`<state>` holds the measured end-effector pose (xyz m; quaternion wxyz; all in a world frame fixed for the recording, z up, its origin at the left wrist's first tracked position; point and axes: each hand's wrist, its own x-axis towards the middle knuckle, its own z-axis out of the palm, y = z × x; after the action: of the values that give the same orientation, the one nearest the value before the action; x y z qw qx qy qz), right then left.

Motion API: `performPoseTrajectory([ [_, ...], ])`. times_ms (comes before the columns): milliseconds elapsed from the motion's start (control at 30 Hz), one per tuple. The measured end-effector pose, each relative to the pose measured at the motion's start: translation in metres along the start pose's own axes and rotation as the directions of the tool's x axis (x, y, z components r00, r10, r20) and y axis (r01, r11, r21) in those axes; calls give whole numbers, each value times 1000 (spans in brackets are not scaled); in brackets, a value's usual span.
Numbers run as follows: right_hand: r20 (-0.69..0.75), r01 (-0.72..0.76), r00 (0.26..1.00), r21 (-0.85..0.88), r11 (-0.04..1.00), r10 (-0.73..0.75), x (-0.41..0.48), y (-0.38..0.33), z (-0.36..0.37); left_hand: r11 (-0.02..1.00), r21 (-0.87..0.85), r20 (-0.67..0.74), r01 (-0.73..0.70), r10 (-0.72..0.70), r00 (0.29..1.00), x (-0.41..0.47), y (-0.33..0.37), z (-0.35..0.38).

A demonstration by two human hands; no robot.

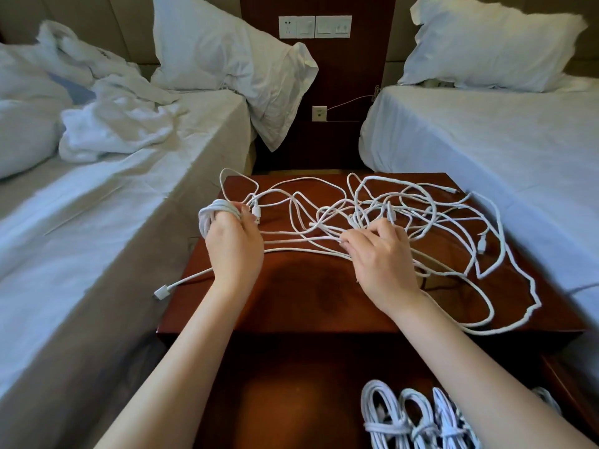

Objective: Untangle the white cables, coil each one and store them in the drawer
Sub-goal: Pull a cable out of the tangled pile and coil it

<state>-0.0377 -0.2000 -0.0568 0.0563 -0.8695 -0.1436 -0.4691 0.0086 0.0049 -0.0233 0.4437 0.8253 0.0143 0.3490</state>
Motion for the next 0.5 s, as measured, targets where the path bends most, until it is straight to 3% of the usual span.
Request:
performPoseTrajectory([
  [100, -67, -43, 997, 21, 999, 44, 1, 1, -2, 952, 223, 152, -211, 179, 972, -7, 7, -4],
  [267, -105, -110, 988, 21, 994, 111, 1, 2, -2, 852, 269, 391, -450, 330, 859, -18, 13, -11],
  [400, -140, -139, 980, 26, 990, 141, 0, 2, 0, 916, 212, 592, -340, 156, 791, -27, 18, -7],
  [500, -161, -171, 971, 36, 985, 174, 0, 2, 0, 996, 15, 778, -89, 45, 627, -29, 29, -9],
])
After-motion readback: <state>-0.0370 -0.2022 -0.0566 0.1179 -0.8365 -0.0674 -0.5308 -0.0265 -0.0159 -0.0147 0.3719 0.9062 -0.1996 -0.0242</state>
